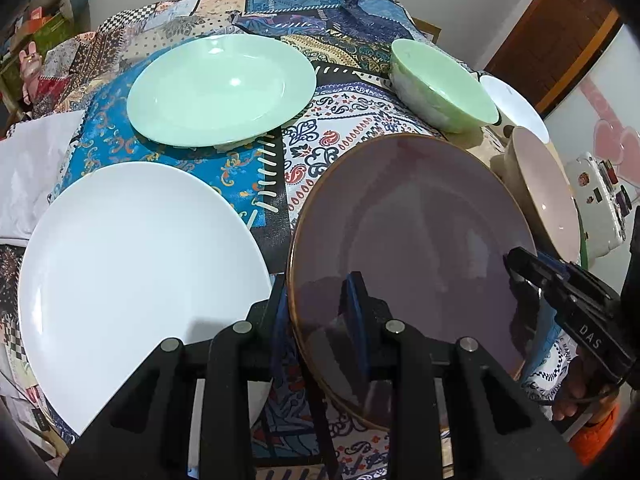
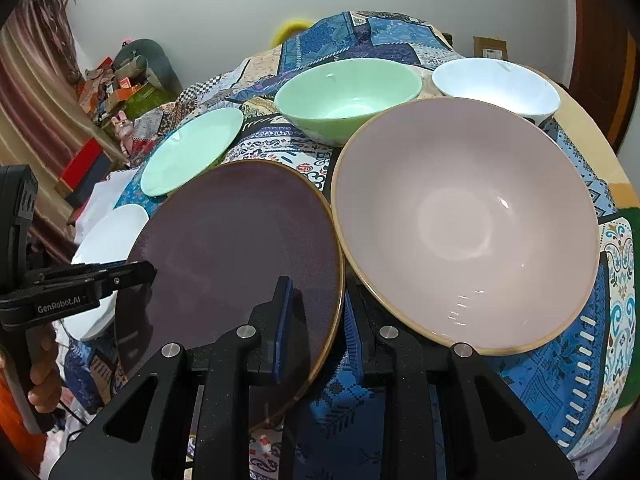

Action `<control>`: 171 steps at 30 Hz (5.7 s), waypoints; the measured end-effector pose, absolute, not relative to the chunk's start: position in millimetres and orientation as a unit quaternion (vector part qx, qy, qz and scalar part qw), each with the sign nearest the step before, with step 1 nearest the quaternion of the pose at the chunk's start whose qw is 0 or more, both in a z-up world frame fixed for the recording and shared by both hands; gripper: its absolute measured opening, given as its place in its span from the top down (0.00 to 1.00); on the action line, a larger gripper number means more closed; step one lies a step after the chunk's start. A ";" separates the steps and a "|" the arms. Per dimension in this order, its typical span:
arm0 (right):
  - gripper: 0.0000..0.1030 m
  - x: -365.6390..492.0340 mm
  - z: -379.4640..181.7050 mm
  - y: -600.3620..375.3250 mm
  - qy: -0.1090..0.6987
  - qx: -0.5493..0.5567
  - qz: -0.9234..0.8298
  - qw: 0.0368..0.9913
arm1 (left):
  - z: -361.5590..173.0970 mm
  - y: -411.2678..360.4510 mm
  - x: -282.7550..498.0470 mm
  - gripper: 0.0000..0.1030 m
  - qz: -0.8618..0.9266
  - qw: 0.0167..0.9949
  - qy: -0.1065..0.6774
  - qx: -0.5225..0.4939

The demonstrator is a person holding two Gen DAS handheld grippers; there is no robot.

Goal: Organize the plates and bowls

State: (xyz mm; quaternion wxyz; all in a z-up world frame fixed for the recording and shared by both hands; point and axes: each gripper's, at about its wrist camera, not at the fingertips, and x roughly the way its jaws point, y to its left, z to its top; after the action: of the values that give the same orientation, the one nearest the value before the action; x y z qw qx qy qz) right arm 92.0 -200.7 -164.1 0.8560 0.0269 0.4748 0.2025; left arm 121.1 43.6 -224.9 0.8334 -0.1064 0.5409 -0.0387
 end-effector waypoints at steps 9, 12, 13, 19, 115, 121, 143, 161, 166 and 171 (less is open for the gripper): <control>0.76 93.6 -162.1 -202.3 0.477 0.030 0.198 0.856 | -212.8 41.6 118.8 0.73 -0.042 0.849 0.520 -0.086; 0.76 90.7 -156.8 -206.1 0.469 0.034 0.196 0.861 | -208.7 42.8 117.1 0.73 -0.041 0.850 0.519 -0.088; 0.76 88.9 -153.7 -207.4 0.466 0.033 0.197 0.862 | -207.7 43.5 116.1 0.73 -0.039 0.850 0.518 -0.089; 0.75 80.6 -139.4 -204.3 0.450 0.029 0.208 0.868 | -194.5 48.7 105.5 0.71 -0.029 0.855 0.508 -0.096; 0.70 88.7 -193.2 15.2 0.522 -0.087 0.393 0.752 | -242.9 240.7 11.1 0.62 0.074 0.834 0.511 -0.196; 0.73 90.7 -193.3 15.9 0.519 -0.083 0.389 0.756 | -239.9 238.0 9.7 0.61 0.083 0.834 0.510 -0.192; 0.75 85.5 -165.1 -21.1 0.482 -0.052 0.373 0.791 | -206.0 206.9 14.4 0.61 0.061 0.860 0.476 -0.174; 0.75 70.9 -124.1 -83.6 0.438 -0.021 0.343 0.831 | -161.5 147.8 21.7 0.61 0.022 0.887 0.441 -0.134; 0.75 67.5 -118.0 -107.2 0.430 -0.012 0.328 0.841 | -153.5 124.9 26.9 0.61 0.004 0.891 0.437 -0.121; 0.75 68.2 -116.8 -129.4 0.427 -0.001 0.314 0.848 | -149.7 101.7 33.7 0.61 -0.012 0.893 0.437 -0.107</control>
State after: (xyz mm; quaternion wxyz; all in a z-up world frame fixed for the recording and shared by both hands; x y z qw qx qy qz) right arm 68.2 -129.4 -116.8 0.8481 -0.0014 0.4271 0.3135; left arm 33.7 101.7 -149.7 0.8932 -0.1073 0.4366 -0.0123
